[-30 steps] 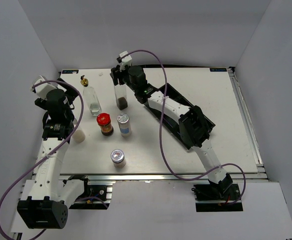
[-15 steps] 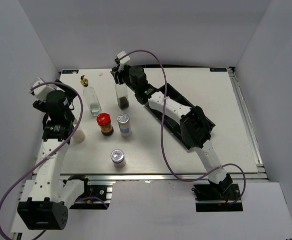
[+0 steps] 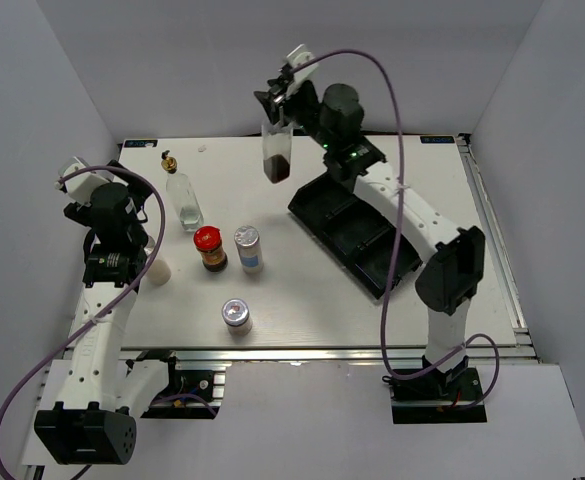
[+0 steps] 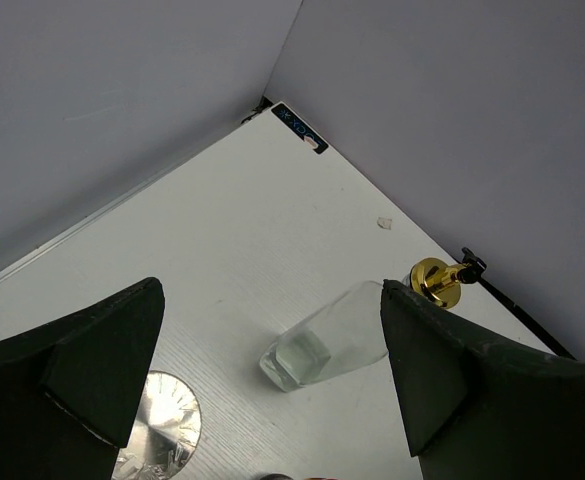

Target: Organize the condiment bottles

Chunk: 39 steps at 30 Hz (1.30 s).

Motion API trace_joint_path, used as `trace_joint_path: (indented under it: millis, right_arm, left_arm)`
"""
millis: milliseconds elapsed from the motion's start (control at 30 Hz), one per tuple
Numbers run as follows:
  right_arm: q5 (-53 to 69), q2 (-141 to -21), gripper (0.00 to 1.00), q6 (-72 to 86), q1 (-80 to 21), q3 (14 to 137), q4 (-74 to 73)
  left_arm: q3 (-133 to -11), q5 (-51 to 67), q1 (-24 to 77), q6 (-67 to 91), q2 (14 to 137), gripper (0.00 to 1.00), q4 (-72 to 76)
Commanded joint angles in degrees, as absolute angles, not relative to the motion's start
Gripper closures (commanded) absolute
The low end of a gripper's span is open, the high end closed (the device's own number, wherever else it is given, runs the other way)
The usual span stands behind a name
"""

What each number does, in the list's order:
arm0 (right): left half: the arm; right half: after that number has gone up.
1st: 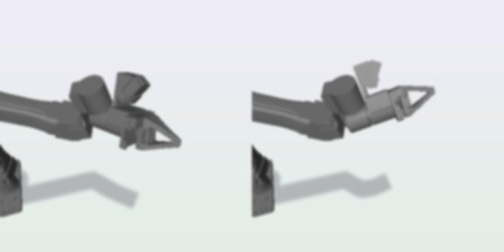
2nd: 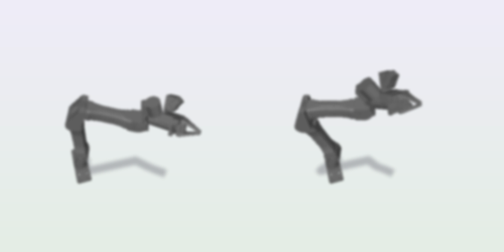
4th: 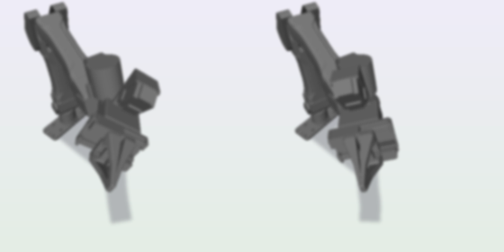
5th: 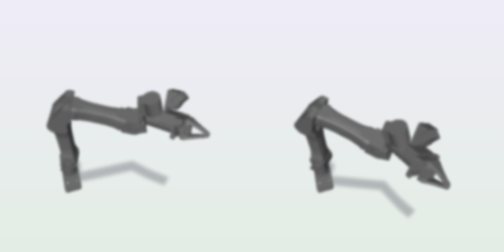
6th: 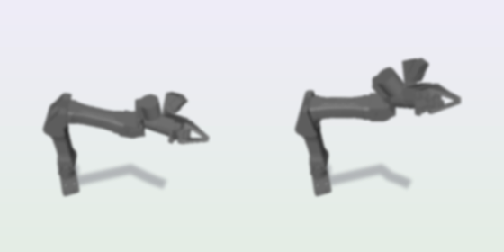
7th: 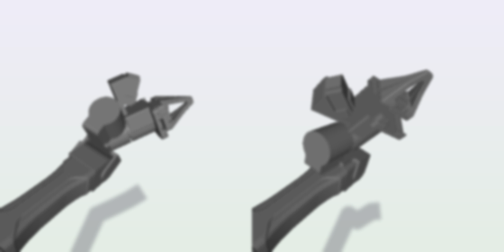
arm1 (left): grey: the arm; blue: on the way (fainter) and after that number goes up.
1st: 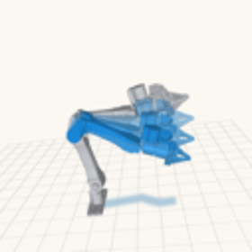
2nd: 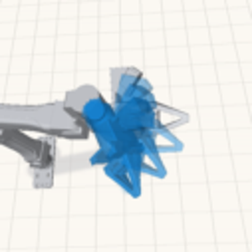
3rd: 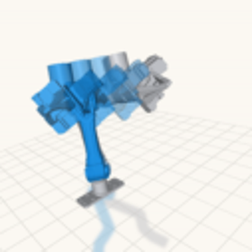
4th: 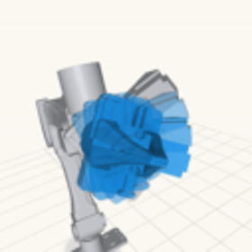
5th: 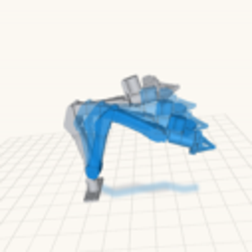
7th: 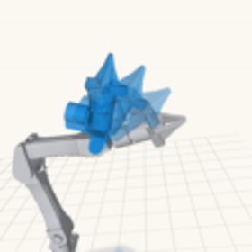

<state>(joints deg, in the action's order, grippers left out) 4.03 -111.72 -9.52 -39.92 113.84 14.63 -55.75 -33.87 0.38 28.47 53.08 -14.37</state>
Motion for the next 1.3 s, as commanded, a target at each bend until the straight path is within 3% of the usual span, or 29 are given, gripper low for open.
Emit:
trace_joint_path:
  millis: [0,633,1267]
  right_arm:
    - [11.59,-106.44,1.00,-10.37,-35.87,111.99,17.67]
    - [33.03,-104.41,1.00,-3.61,-18.55,100.55,21.26]
    - [32.70,-109.77,1.00,-8.17,-17.58,98.00,24.43]
  left_arm:
    - [-55.90,-32.53,0.18,27.51,51.77,0.02,-14.51]
    - [-56.51,-32.70,0.18,26.63,53.79,0.02,-15.47]
    - [-57.13,-28.57,0.18,25.84,54.76,0.02,-15.03]
